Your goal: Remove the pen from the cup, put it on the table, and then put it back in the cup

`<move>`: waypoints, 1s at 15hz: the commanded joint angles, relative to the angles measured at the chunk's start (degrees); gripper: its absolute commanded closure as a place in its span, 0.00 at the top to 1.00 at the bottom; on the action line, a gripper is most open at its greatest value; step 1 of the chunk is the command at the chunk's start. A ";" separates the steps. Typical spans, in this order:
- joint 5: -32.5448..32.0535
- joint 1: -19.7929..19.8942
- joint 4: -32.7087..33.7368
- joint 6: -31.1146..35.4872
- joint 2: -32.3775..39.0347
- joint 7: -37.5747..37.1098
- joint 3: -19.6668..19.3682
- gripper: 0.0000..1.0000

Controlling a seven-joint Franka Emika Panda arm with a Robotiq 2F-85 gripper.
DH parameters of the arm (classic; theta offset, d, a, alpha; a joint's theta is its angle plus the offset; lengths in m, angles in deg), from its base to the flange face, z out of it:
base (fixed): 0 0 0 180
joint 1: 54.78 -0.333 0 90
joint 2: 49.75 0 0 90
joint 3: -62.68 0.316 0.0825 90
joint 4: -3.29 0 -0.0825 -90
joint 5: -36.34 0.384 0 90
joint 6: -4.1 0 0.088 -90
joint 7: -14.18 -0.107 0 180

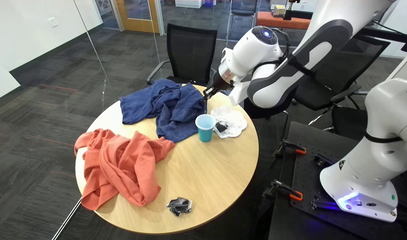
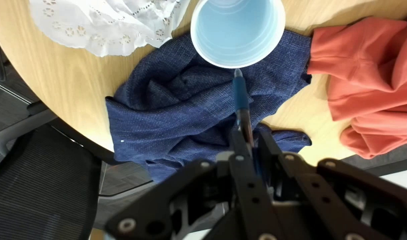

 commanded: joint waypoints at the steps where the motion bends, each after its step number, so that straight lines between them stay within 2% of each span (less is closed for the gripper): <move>1: -3.75 -4.27 -2.03 -2.16 -4.93 0.86 -2.65 0.04; 5: -8.49 -6.05 -2.54 -5.06 -8.09 0.99 -1.61 0.04; 9: -11.77 -7.76 -1.26 -14.08 -9.82 0.33 0.90 0.04; 14: -6.24 -11.07 3.61 -29.50 -6.94 2.25 5.10 0.04; 15: -2.72 -1.68 4.85 -31.86 -5.46 4.46 15.78 0.04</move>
